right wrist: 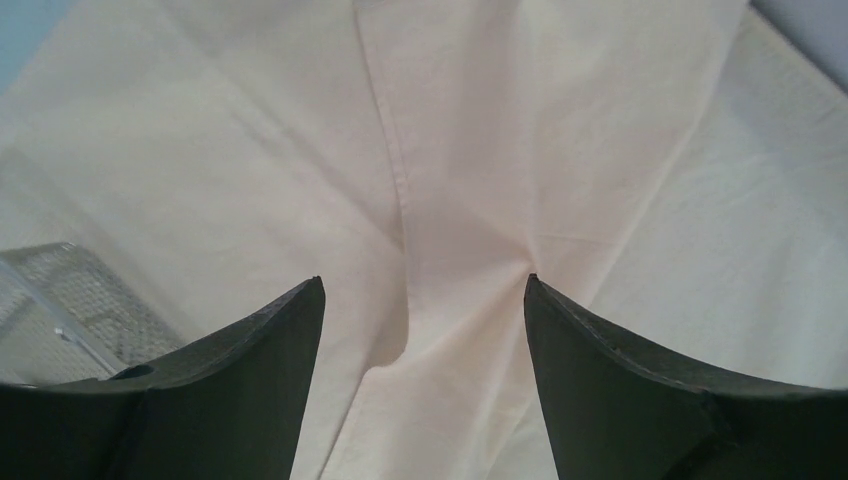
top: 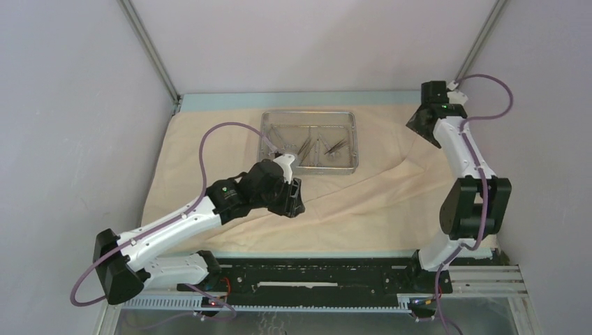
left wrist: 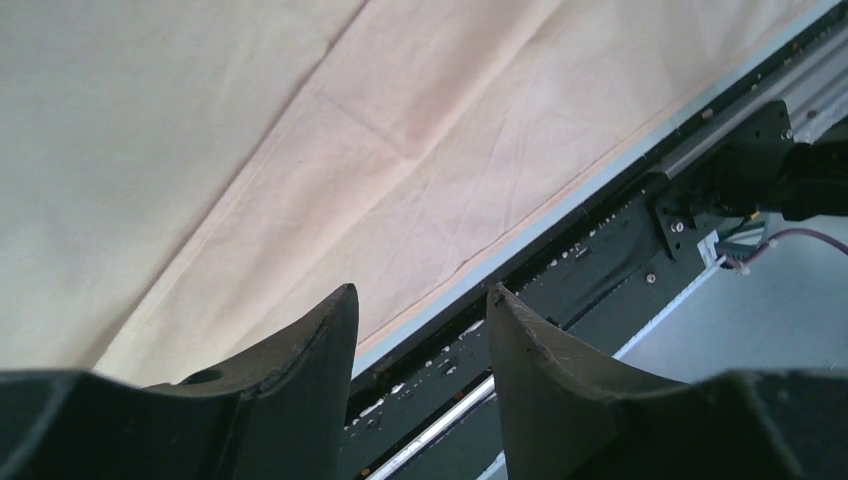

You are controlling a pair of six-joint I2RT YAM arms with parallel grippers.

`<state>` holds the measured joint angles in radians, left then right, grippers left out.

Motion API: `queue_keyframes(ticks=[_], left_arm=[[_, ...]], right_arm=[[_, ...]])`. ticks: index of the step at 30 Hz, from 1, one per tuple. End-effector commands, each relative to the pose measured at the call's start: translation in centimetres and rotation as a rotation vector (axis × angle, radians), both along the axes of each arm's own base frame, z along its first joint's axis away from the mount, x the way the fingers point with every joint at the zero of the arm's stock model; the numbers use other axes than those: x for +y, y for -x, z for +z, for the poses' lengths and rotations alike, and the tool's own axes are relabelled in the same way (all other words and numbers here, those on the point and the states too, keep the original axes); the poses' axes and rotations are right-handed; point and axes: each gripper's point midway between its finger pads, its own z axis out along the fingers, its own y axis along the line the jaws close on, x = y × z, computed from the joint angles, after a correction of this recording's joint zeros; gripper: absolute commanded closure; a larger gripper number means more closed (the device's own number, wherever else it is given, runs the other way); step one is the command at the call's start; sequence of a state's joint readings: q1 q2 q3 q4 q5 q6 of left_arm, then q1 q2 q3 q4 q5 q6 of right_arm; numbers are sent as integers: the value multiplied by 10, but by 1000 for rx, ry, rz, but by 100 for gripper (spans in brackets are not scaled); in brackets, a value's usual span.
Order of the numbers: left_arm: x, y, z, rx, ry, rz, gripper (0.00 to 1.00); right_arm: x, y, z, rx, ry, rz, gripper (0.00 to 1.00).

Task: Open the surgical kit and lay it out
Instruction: Smooth out the surgical kit at the center of the board.

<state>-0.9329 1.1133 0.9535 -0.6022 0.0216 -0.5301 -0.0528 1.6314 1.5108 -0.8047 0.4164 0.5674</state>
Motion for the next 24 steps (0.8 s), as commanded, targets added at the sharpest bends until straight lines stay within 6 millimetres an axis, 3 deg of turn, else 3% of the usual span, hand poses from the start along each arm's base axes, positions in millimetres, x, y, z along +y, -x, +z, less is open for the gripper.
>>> queue_keyframes(ticks=[1, 10, 16, 24], left_arm=[[8, -17, 1, -30, -8, 40, 44], [15, -27, -2, -20, -10, 81, 45], [21, -30, -6, -13, -24, 101, 45], [27, -45, -4, 3, -13, 175, 45]], right_arm=[[18, -16, -25, 50, 1, 32, 19], [47, -18, -79, 180, 36, 58, 19], [53, -8, -107, 254, 73, 38, 26], [51, 7, -131, 314, 103, 9, 27]])
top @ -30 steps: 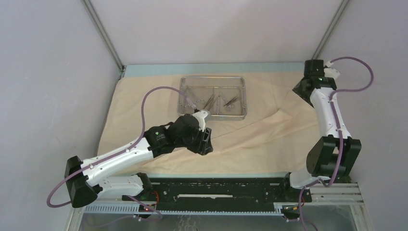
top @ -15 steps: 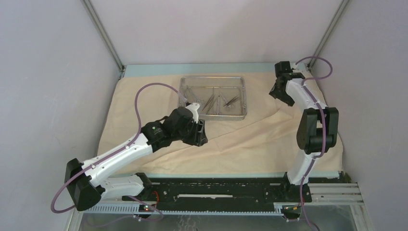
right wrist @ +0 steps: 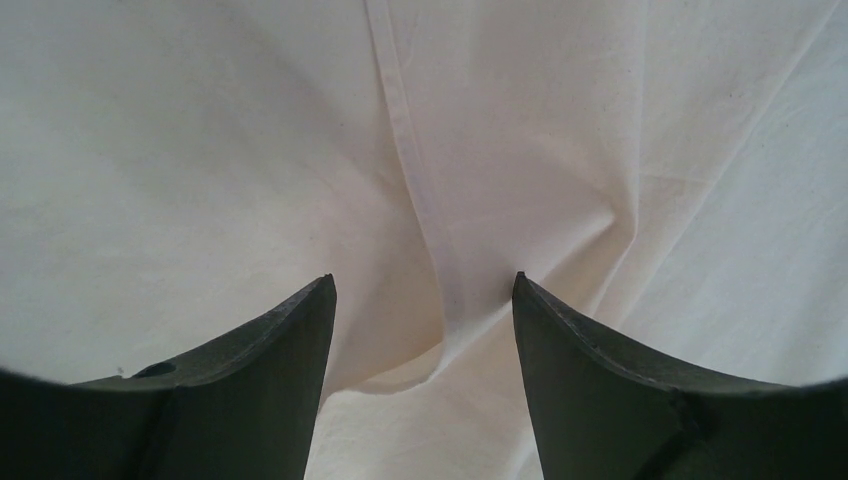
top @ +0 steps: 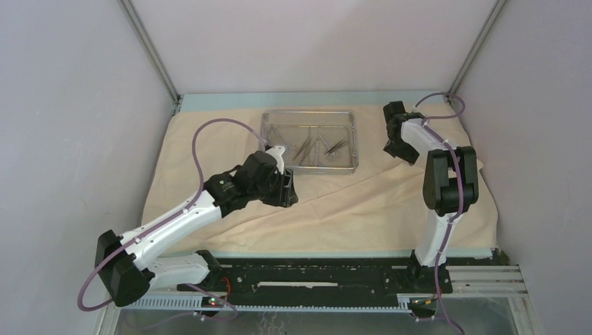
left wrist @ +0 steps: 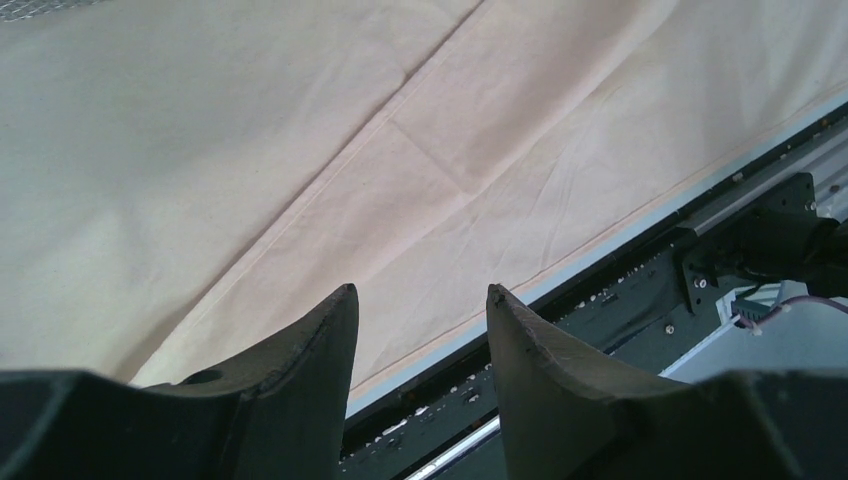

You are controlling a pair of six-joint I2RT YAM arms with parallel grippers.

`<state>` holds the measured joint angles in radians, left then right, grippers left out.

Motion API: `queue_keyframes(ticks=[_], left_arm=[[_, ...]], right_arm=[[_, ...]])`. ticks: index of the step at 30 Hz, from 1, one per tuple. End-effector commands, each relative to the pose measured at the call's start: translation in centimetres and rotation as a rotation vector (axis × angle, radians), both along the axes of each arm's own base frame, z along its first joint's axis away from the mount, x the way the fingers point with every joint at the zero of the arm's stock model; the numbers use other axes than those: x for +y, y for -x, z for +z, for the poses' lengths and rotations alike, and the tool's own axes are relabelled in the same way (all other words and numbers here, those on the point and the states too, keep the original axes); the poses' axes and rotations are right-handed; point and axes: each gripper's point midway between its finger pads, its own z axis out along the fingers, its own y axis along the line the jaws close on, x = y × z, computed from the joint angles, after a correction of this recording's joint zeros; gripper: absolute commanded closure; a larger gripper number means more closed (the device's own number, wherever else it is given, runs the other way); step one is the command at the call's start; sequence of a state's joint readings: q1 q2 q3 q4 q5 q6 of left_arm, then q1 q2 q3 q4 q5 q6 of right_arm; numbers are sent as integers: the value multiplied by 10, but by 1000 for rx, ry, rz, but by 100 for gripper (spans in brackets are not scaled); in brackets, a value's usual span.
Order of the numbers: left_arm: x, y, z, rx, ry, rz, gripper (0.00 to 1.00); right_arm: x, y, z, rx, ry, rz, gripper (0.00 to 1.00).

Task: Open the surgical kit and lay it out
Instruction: Smooth out the surgical kit at the center of the board.

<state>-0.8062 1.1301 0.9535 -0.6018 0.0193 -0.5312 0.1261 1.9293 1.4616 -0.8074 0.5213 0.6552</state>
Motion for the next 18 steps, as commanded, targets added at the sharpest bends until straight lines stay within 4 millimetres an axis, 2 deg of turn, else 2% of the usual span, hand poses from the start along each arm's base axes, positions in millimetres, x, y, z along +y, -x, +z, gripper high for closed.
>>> queue_keyframes(ticks=[1, 5, 9, 12, 14, 15, 18], left_arm=[[5, -14, 3, -6, 8, 56, 45], [4, -23, 8, -8, 32, 94, 45], [9, -33, 6, 5, 58, 146, 45], [10, -43, 4, 33, 99, 179, 45], [9, -49, 3, 54, 122, 191, 45], [10, -53, 2, 61, 124, 199, 45], [11, -63, -6, 82, 120, 226, 45]], right_arm=[[-5, 7, -8, 10, 38, -45, 27], [-3, 14, -13, 25, 36, -53, 36], [-6, 26, -4, 15, 61, -57, 48], [-10, 38, 11, -12, 69, -71, 73], [-13, 48, 21, -32, 71, -84, 96], [-14, 53, 26, -41, 72, -90, 100], [-18, 73, 39, -63, 69, -121, 100]])
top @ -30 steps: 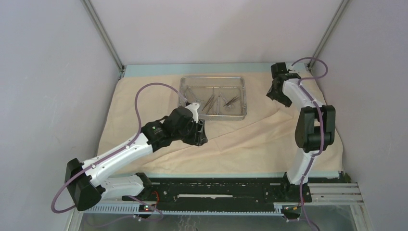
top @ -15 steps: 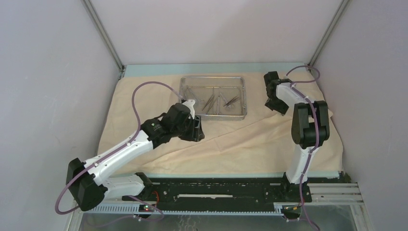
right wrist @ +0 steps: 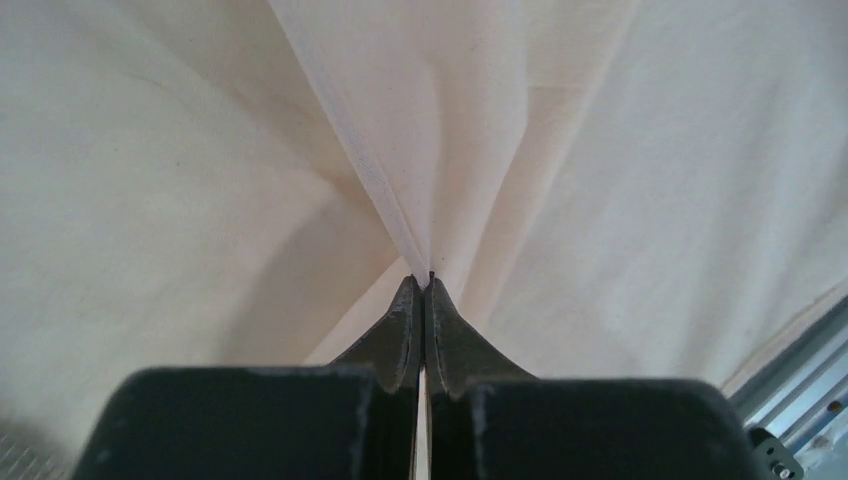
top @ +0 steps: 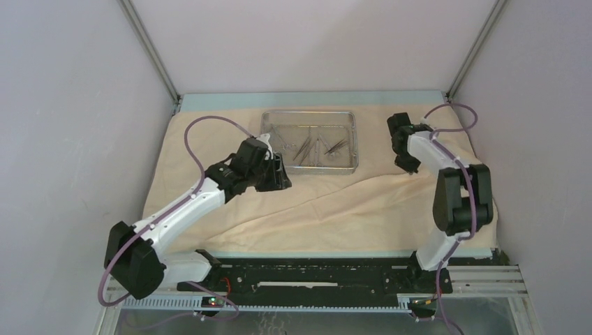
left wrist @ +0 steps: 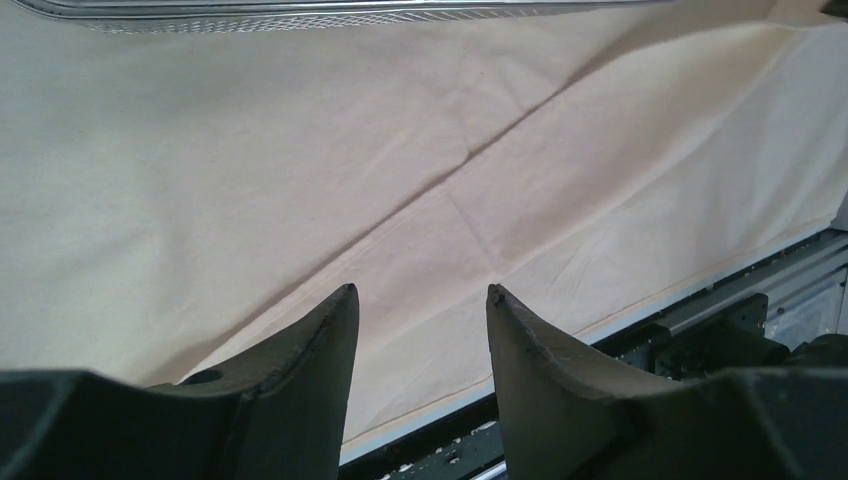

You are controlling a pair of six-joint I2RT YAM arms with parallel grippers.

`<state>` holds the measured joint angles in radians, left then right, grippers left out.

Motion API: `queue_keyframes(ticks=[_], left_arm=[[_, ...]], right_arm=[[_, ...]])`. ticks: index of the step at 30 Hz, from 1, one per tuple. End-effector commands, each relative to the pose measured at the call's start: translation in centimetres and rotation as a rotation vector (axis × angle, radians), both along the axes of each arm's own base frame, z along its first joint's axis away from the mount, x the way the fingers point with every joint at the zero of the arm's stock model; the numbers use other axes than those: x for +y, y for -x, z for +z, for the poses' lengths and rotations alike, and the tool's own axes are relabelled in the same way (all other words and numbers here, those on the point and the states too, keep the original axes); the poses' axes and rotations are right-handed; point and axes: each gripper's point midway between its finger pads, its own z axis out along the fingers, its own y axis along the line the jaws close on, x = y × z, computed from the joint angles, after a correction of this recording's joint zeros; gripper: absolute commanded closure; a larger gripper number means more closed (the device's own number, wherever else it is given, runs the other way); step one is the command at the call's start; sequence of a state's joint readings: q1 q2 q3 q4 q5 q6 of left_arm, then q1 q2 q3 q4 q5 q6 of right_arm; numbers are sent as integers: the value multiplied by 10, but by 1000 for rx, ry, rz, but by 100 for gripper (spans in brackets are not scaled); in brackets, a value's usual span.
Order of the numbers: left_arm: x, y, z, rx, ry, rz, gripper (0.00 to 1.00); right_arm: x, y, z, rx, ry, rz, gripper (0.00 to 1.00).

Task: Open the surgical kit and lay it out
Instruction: Smooth out the surgical kit at the center of the board.

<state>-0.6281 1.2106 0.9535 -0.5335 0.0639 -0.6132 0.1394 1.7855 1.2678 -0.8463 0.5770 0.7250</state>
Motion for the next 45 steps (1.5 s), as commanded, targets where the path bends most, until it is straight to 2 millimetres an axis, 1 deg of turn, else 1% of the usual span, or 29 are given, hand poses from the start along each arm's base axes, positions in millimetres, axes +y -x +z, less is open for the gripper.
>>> queue_keyframes(ticks=[1, 2, 7, 10, 12, 16, 19, 21, 26, 29, 32, 33, 34, 35, 36, 37, 39, 40, 42, 44, 45], left_arm=[[-8, -18, 1, 17, 65, 31, 45], [-8, -20, -4, 33, 65, 39, 45], [-4, -24, -36, 92, 40, 78, 45], [0, -21, -56, 133, 25, 99, 45], [2, -17, -70, 163, 13, 109, 45], [5, -9, -88, 204, 5, 119, 46], [9, -4, -97, 224, -10, 133, 46], [13, 0, -104, 243, -19, 143, 46], [30, 25, -123, 295, -44, 183, 46], [43, 39, -130, 297, -51, 220, 46], [53, 47, -133, 290, -59, 247, 46], [55, 48, -133, 284, -59, 253, 46], [56, 50, -133, 282, -59, 256, 46], [58, 52, -133, 279, -61, 260, 46], [60, 53, -132, 275, -63, 261, 46], [61, 53, -131, 270, -62, 261, 46], [62, 55, -129, 263, -62, 253, 46], [62, 56, -127, 260, -62, 252, 46], [63, 56, -123, 249, -56, 246, 46], [60, 56, -115, 230, -37, 230, 46], [58, 54, -109, 216, -27, 217, 46]], right_arm=[[-8, 23, 42, -115, 22, -72, 100], [-9, 29, 46, -123, 19, -84, 100], [-19, 75, 49, -100, 26, -177, 100], [-28, 101, 48, -99, 16, -257, 100], [-38, 120, 46, -93, 6, -338, 100], [-52, 146, 43, -87, -50, -452, 100], [-57, 163, 36, -81, -107, -517, 100], [-58, 169, 32, -76, -138, -539, 100], [-58, 185, 21, -78, -213, -586, 100], [-56, 192, 20, -115, -265, -620, 99], [-58, 198, 28, -170, -274, -629, 79], [-60, 199, 33, -194, -267, -626, 69], [-63, 200, 38, -221, -258, -621, 50], [-65, 199, 44, -252, -251, -613, 40], [-66, 195, 50, -284, -252, -590, 34], [-64, 189, 56, -320, -266, -557, 30], [-59, 173, 67, -386, -303, -494, 27], [-52, 161, 71, -415, -333, -436, 26], [-39, 129, 79, -463, -366, -309, 27], [-27, 103, 78, -424, -346, -204, 29], [-22, 92, 75, -379, -327, -164, 30]])
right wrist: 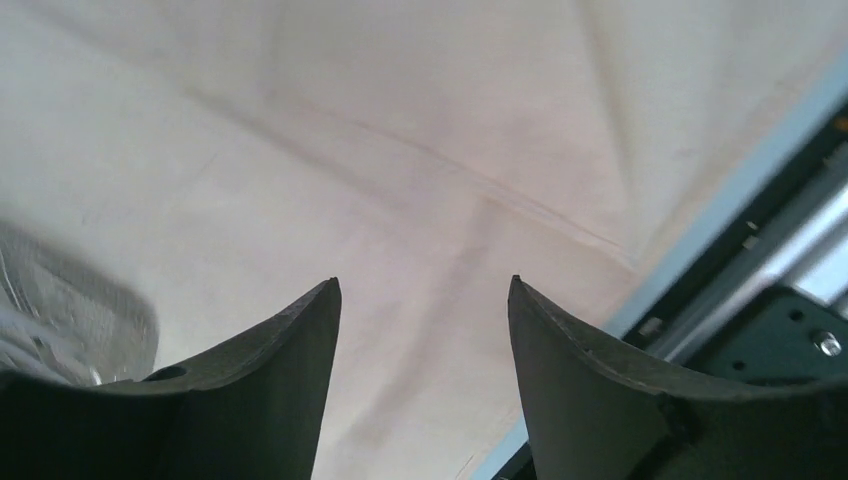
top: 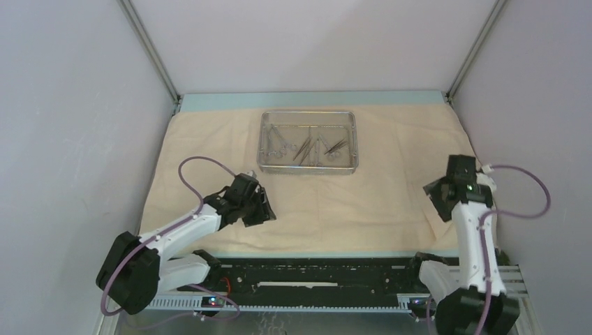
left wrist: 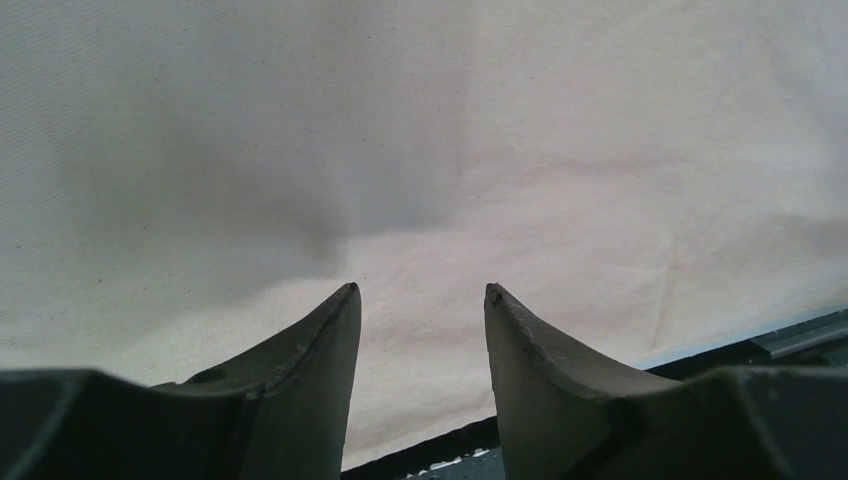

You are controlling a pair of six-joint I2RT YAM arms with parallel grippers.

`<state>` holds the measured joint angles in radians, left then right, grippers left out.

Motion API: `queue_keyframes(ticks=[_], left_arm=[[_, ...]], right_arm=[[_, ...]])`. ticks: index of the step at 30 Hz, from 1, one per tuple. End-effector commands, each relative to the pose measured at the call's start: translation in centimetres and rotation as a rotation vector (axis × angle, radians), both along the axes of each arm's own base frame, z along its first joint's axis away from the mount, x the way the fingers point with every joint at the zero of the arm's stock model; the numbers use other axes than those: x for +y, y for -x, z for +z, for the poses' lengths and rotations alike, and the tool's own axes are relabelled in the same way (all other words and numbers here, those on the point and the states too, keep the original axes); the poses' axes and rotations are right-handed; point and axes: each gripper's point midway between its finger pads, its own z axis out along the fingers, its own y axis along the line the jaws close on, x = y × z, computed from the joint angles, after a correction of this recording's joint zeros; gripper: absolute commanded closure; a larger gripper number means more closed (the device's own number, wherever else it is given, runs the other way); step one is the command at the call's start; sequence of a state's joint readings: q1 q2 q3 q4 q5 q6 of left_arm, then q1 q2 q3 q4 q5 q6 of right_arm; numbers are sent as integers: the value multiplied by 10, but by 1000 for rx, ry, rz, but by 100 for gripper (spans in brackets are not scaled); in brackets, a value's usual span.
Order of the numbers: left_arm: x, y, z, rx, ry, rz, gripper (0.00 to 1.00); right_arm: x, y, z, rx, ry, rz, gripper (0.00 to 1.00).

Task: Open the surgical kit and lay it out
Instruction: Smooth out the surgical kit at the center of the board.

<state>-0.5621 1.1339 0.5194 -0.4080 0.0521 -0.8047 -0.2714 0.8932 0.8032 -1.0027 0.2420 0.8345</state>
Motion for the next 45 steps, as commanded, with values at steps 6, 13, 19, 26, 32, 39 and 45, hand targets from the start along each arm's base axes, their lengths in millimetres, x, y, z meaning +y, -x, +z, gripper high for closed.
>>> queue_keyframes(ticks=[6, 13, 19, 26, 32, 39, 45], left_arm=[[-6, -5, 41, -119, 12, -104, 46], [-8, -8, 62, -177, 12, -159, 46], [-10, -12, 71, -198, 4, -189, 46], [-10, -14, 70, -201, -14, -214, 45], [-12, -15, 69, -196, -17, -228, 46], [-13, -15, 67, -194, -18, -232, 46], [-13, -16, 67, -195, -19, -231, 46]], right_arm=[[20, -116, -17, 85, 90, 295, 42], [11, -139, -52, 131, 72, 300, 46], [3, -152, -69, 162, 89, 305, 46], [-2, -158, -85, 185, 87, 296, 46], [-4, -155, -96, 219, 89, 282, 51], [-4, -148, -103, 257, 92, 263, 65], [-8, -147, -95, 250, 108, 250, 77]])
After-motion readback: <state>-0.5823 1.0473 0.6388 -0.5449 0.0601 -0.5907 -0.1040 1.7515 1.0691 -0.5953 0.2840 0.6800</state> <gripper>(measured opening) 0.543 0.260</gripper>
